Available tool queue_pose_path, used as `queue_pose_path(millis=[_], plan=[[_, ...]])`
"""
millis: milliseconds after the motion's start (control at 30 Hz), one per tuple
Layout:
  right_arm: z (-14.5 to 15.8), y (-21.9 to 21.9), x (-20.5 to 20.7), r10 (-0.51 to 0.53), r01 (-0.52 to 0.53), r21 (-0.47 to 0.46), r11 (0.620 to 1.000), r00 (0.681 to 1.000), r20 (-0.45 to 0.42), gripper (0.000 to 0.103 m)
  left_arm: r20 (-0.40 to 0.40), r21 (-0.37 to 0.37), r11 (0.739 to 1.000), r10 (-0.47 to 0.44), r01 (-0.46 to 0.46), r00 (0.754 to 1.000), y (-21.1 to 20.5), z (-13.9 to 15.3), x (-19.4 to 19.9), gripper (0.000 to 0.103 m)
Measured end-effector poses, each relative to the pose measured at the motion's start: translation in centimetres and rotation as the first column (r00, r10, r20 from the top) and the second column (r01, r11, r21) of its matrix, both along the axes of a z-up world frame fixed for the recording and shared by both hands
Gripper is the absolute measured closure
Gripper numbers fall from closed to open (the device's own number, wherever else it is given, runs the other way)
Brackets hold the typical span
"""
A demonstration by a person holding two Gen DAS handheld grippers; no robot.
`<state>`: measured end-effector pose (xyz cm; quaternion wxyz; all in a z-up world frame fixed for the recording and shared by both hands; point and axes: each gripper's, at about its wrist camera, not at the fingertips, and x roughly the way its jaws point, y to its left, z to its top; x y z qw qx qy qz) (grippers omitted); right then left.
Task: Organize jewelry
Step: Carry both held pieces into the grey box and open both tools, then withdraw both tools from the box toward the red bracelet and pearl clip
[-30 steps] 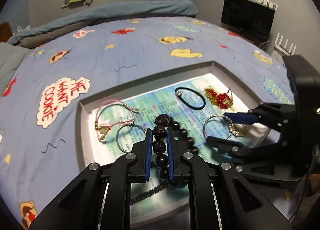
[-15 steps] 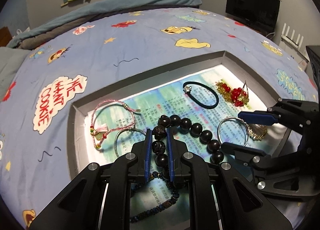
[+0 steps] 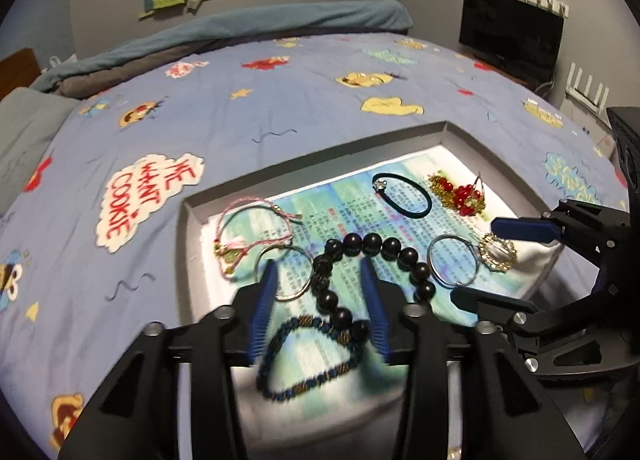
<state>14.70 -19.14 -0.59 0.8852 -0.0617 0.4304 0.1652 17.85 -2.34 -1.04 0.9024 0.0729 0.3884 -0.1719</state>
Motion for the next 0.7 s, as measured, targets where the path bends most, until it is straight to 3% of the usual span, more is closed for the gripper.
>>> queue_pose_path(millis=[33, 100, 367, 533, 700], plan=[[0.3, -0.1, -0.5, -0.002, 0.002, 0.002, 1.0, 1.0, 0.016, 0.025, 0.009, -0.016, 1.0, 0.011, -0.011, 1.0, 0.4, 0.3, -0.6, 0.042], [0.6, -0.4, -1.0, -0.01, 0.01, -0.004, 1.0, 1.0, 0.029, 0.023, 0.012, -0.044, 0.999, 0.013, -0.013, 1.0, 0.8, 0.7, -1.5, 0.037], [2.5, -2.9, -2.8, -0.103, 0.103, 0.008, 0.995, 0.991, 0.082, 0.006, 0.038, -0.09, 0.995, 0.054, -0.05, 0.998, 2.5, 2.1, -3.9, 0.025], [3.5, -4.1, -4.3, -0.148, 0.147, 0.012, 0.989, 0.984, 0.101, 0.006, 0.056, -0.122, 0.989, 0.096, -0.089, 0.994, 3.9, 3.3, -5.1, 0.014], [4.4, -4.7, -5.8, -0.167, 0.166, 0.013, 0.986, 0.978, 0.127, 0.006, 0.06, -0.156, 0.981, 0.122, -0.111, 0.991, 5.1, 4.2, -6.7, 0.01]])
